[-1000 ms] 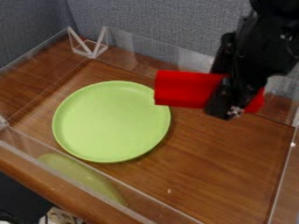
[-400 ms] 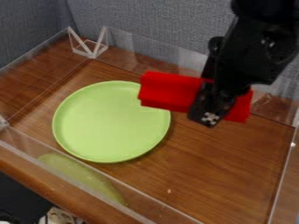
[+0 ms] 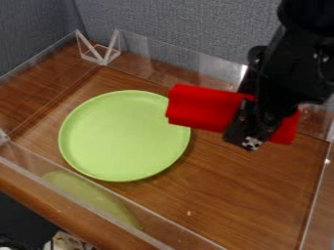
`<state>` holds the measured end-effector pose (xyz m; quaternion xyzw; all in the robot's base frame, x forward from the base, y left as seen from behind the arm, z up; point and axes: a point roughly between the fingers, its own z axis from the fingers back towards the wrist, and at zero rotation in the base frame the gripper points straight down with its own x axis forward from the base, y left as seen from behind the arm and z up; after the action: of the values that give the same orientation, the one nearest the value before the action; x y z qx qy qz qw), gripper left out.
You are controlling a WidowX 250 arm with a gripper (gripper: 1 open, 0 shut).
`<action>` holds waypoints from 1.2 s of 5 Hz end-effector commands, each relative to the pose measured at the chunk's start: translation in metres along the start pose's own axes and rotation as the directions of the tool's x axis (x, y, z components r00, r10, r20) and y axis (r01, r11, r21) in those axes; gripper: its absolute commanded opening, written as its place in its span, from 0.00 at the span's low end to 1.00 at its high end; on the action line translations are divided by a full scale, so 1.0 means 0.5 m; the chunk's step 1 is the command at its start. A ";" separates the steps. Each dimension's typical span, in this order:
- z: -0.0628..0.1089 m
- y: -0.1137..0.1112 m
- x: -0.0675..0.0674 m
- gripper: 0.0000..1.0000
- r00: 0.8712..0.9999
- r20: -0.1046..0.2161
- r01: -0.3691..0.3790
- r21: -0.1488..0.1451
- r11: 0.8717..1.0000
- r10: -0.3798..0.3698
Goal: Put the red object on the green plate
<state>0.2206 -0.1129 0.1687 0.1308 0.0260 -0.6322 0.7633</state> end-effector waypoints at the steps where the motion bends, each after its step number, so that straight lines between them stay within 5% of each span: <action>1: 0.024 -0.004 0.003 0.00 0.999 0.034 -0.015 0.041 0.999 0.013; 2: 0.025 -0.014 0.002 0.00 0.999 0.034 -0.033 0.048 0.998 0.031; 4: 0.014 -0.022 -0.042 0.00 0.996 0.046 -0.083 0.066 0.994 0.080; 5: 0.002 -0.013 -0.077 0.00 0.995 0.049 -0.088 0.070 0.994 0.085; 6: -0.017 0.012 -0.135 0.00 0.978 0.036 -0.205 0.054 0.977 0.204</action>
<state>0.2137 -0.0459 0.1667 0.1410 0.0011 -0.5541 0.8205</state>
